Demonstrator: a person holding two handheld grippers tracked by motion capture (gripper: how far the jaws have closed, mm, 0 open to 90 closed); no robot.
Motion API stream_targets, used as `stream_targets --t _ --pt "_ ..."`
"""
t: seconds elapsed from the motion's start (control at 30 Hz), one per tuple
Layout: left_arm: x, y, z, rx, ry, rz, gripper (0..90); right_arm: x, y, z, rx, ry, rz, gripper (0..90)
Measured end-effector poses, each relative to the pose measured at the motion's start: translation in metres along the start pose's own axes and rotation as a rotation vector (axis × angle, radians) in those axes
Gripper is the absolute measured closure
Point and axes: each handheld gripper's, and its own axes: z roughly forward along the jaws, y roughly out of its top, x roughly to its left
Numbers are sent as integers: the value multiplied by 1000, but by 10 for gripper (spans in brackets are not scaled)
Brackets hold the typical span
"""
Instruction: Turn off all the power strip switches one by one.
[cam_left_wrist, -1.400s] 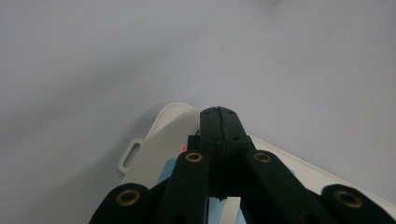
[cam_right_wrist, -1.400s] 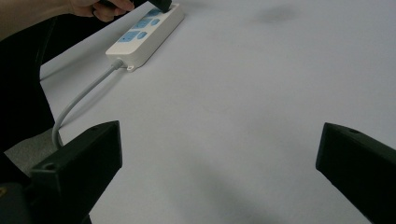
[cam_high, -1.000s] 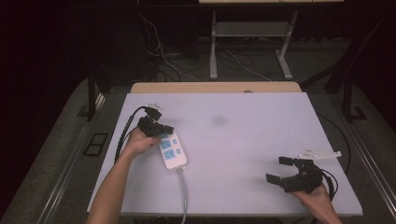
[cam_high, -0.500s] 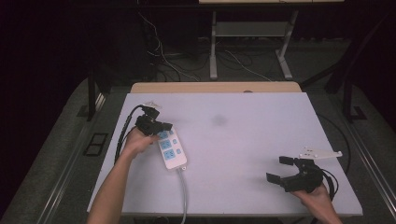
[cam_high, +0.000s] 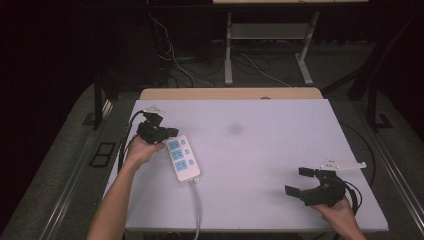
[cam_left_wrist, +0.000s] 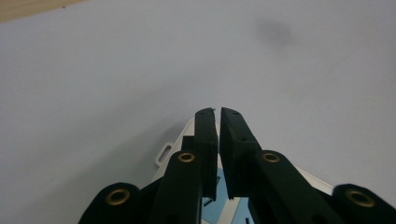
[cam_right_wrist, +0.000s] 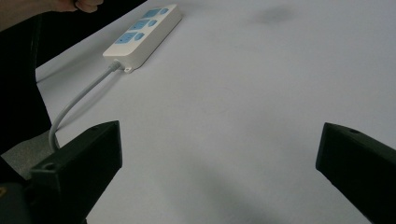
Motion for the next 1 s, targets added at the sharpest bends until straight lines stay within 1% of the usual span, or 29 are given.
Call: stream_targets --t 0.07,0.13,0.2,0.3,0.33,0.4,0.47,0.57,0.67,0.77,0.87,0.93,0.97,1.0 --pt "-1 0 -5 -10 6 -1 821 0 0 1 1 1 -2 3" --pt "-1 0 -10 -18 15 -5 773 1 0 1 2 1 -1 3" --pt "-1 -1 -15 -28 22 -21 727 1 0 1 0 1 -2 3" --pt "-1 -4 -21 -37 16 -29 659 1 0 0 -2 1 -1 3" --pt "-1 -6 -23 -40 13 -35 634 1 0 0 -2 1 -1 3" --pt "-1 -9 -27 -45 25 -52 547 1 0 0 -3 1 1 3" --pt "-2 -13 -31 -70 46 -66 493 1 0 0 -3 1 0 3" --pt "-4 -19 -39 -114 50 -82 457 1 0 0 -3 2 0 3" --pt "-6 -25 -46 -127 28 -80 347 1 0 0 -4 1 1 3" --pt "-10 -30 -52 -140 4 -89 236 1 0 0 -6 1 0 3" --pt "-15 -34 -55 -132 -32 -89 110 1 0 0 -6 0 0 3" --pt "-20 -37 -56 -121 -42 -80 53 1 0 1 -4 0 0 3" --pt "-23 -39 -57 -117 -48 -78 5 2 1 1 -4 1 -1 3" --pt "-25 -41 -58 -118 -54 -73 0 2 1 1 -5 1 -2 3"
